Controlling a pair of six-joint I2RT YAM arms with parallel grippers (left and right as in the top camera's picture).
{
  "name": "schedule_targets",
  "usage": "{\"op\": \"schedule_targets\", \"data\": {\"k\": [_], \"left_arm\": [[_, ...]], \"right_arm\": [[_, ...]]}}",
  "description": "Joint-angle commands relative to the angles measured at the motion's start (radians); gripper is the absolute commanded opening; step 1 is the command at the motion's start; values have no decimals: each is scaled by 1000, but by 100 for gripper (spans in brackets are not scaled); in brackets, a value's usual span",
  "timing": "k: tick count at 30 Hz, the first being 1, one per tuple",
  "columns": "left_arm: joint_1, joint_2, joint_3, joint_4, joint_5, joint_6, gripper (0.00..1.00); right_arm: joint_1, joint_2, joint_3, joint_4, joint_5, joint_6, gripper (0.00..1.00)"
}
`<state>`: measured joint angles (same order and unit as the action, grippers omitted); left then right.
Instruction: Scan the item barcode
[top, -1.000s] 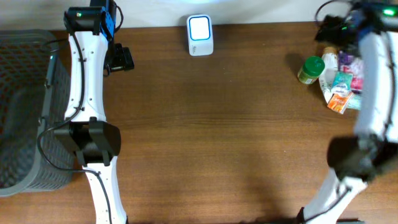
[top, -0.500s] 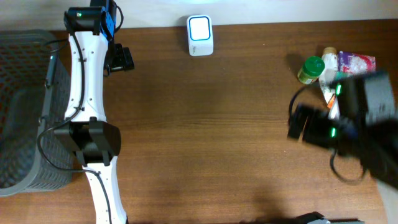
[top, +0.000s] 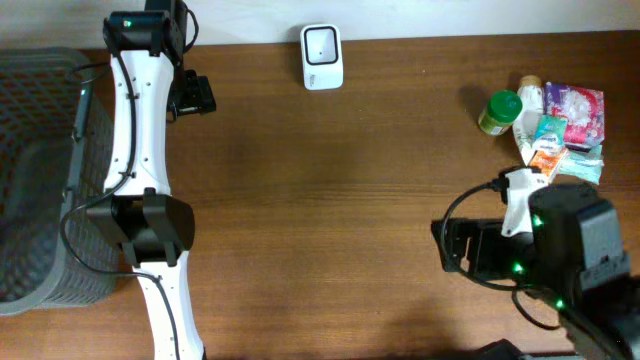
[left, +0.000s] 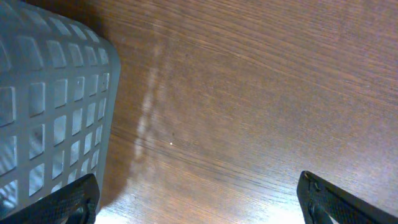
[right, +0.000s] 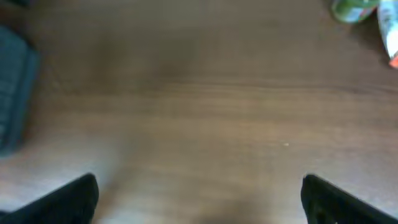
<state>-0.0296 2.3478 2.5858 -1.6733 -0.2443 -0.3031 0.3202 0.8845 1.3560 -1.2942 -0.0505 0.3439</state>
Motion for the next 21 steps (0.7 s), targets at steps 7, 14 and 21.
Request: {"op": "schedule_targets", "data": {"k": [7, 14, 21], "left_arm": [[0, -1, -2, 0, -3, 8, 99], [0, -1, -2, 0, -3, 8, 99], [0, -1, -2, 0, -3, 8, 99]], "right_arm": [[-222, -575, -843, 761, -85, -288, 99], [-264, -853, -1256, 1160, -97, -288, 99], [-338, -881, -1350, 1230, -91, -285, 98]]}}
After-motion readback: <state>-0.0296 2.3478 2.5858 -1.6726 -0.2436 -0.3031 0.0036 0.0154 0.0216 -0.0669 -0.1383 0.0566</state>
